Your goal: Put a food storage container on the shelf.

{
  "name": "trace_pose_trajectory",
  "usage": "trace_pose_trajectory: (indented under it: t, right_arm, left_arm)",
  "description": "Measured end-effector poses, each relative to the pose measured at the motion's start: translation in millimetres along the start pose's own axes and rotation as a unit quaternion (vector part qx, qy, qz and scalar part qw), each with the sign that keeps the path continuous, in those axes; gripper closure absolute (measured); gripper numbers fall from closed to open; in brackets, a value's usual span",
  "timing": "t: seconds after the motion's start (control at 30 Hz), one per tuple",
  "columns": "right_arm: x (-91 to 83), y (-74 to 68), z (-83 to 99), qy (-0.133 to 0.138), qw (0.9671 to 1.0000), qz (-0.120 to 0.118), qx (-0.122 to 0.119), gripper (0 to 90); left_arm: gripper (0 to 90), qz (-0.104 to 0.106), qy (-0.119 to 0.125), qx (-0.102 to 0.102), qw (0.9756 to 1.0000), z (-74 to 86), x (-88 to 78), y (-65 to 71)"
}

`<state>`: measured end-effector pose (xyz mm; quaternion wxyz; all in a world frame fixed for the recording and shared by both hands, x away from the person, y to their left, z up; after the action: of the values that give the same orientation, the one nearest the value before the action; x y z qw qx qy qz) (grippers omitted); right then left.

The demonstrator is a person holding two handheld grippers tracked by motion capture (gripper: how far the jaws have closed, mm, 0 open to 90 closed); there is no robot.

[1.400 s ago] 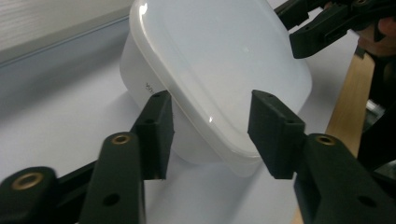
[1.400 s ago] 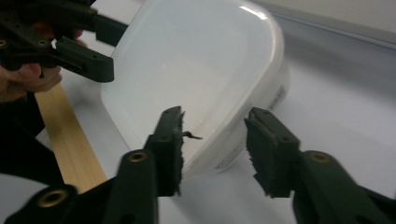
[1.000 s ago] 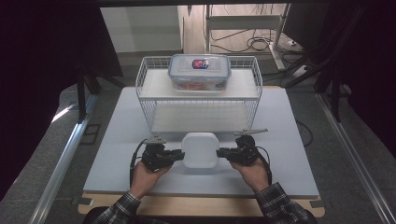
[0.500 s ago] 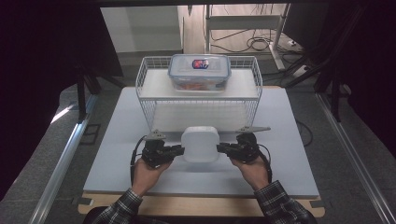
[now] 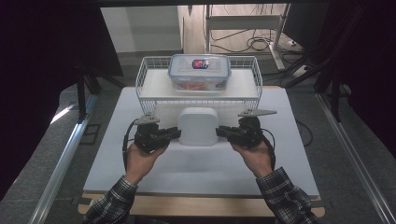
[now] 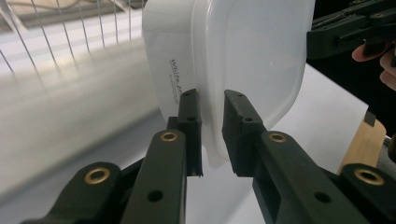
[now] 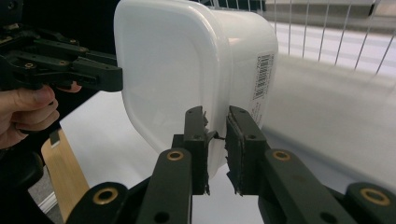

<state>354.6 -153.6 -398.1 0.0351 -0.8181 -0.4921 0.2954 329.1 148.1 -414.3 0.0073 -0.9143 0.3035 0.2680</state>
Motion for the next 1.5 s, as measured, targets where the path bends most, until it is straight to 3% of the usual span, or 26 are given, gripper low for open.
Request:
trace_pose_trajectory:
  t: [0.4, 1.17, 1.5]
  right_arm:
    - [-14.4, -10.6, -40.5, 0.016, 0.9995, 0.009, -0.026, 78.9]
    - [-36.7, -29.5, -116.3, 0.057, 0.9967, 0.022, -0.054, 79.0]
    - [-39.9, -31.9, -149.9, 0.071, 0.9951, 0.029, -0.063, 79.1]
  left_arm:
    - [78.1, -0.010, 0.021, 0.015, 0.9996, -41.5, -15.4, 0.1]
    - [77.9, -0.015, 0.056, 0.016, 0.9982, -115.9, -41.0, -9.0]
    - [77.7, -0.013, 0.066, 0.004, 0.9977, -146.2, -43.9, -19.5]
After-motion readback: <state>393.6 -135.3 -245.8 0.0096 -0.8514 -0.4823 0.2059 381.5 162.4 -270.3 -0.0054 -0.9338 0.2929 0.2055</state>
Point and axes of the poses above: each handheld gripper's, and its own axes: x roughly forward along the jaws, z roughly out of its underside, y roughly to its right, the point moved 1 cm from there along x, roughly forward along the jaws, and after that the axes turned 10 degrees about -z, right-handed, at the moved point
